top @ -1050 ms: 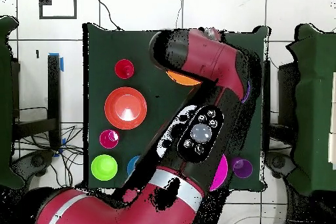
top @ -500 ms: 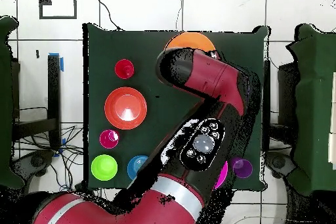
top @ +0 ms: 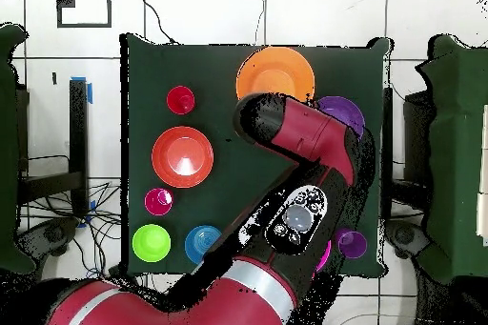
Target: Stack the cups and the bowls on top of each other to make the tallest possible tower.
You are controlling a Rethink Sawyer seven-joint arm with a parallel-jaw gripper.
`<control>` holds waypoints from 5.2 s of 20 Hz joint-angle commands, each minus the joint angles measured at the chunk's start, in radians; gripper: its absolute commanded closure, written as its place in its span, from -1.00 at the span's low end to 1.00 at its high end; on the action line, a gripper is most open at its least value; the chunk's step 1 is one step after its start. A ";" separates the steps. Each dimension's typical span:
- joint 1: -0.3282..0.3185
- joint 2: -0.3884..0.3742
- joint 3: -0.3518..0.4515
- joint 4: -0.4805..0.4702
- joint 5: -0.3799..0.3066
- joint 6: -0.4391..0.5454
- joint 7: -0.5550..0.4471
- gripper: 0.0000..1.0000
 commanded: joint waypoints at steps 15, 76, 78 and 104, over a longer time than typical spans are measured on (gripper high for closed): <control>0.021 0.162 0.125 0.065 -0.064 -0.229 0.208 -1.00; -0.025 0.295 0.119 0.025 -0.185 -0.348 0.294 -1.00; -0.023 0.303 0.117 0.021 -0.180 -0.349 0.304 -1.00; -0.011 0.330 0.167 0.032 -0.143 -0.319 0.352 -1.00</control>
